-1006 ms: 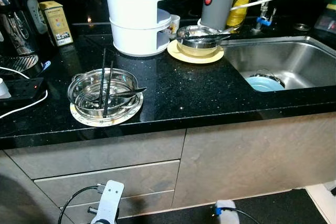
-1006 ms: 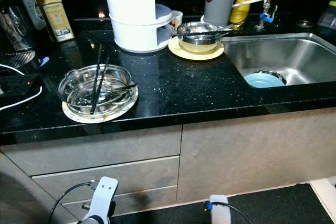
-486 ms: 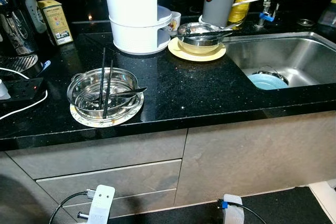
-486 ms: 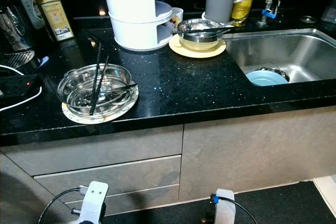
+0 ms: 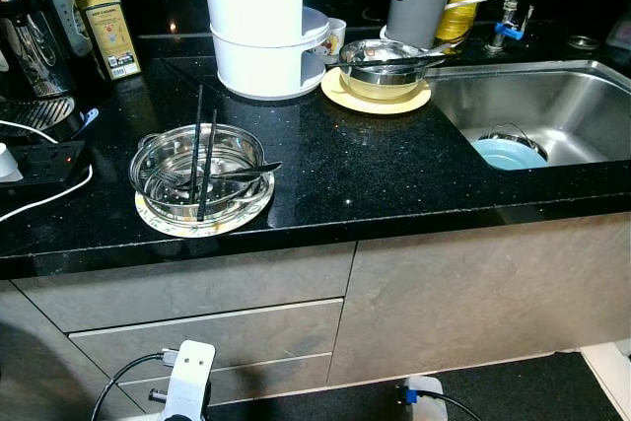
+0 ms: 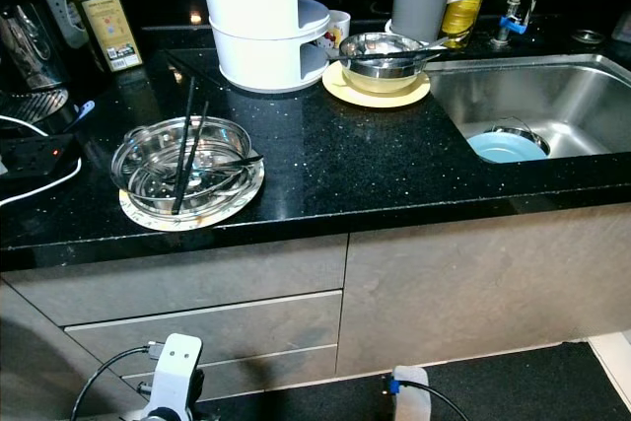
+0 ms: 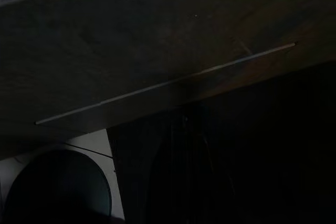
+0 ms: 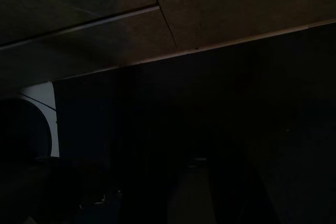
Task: Kitchen organization
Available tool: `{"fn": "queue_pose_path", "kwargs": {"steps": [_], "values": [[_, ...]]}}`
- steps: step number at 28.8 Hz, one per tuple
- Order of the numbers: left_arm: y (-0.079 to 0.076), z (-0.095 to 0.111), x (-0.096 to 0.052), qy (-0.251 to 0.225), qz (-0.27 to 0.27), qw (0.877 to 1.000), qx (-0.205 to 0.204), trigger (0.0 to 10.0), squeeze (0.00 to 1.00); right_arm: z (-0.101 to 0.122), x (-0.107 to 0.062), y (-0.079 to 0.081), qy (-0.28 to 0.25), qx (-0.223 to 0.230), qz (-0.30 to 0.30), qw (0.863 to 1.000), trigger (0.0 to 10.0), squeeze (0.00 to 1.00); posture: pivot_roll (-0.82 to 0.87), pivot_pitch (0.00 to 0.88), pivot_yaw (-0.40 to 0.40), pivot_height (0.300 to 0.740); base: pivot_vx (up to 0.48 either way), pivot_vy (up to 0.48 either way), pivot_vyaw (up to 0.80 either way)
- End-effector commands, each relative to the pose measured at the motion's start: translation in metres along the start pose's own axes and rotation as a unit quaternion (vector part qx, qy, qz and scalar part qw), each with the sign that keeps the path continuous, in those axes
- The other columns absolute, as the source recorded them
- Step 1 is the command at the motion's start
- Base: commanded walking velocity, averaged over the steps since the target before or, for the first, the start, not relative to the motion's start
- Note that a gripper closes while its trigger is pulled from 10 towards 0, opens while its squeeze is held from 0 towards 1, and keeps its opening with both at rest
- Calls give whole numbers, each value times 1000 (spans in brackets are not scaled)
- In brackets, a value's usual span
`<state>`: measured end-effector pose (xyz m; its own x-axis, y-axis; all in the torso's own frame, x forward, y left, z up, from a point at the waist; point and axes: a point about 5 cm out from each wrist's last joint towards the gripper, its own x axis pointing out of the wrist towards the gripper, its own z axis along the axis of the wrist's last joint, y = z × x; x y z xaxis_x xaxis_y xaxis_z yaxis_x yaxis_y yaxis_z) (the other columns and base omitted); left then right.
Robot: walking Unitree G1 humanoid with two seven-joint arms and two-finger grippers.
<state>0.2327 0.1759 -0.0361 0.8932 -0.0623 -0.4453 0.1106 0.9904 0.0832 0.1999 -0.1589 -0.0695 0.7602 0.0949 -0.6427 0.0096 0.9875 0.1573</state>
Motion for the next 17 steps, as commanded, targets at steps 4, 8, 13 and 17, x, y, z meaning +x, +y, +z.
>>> {"fn": "queue_pose_path", "kwargs": {"steps": [4, 8, 13, 17], "values": [[1, -9, -6, 12, -5, 1000, -3, 10000, 0, -14, -6, -3, 15, 1, 4, 1000, 10000, 0, -14, 152, -14, 740, 0, 0, 0], [1, -9, -6, 12, -9, 1000, 11, 10000, 0, -21, -8, -4, 41, 9, 8, 999, 10000, 0, -9, 144, -3, 740, 0, 0, 0], [1, -11, -6, 19, -8, 1000, 10, 10000, 0, -25, -10, -5, 52, 2, 8, 999, 10000, 0, -14, 132, 1, 740, 0, 0, 0], [0, -10, -5, 20, -13, 1000, 7, 10000, 0, -25, -11, -7, 47, 7, 2, 999, 10000, 0, -18, 129, 12, 740, 0, 0, 0]]}}
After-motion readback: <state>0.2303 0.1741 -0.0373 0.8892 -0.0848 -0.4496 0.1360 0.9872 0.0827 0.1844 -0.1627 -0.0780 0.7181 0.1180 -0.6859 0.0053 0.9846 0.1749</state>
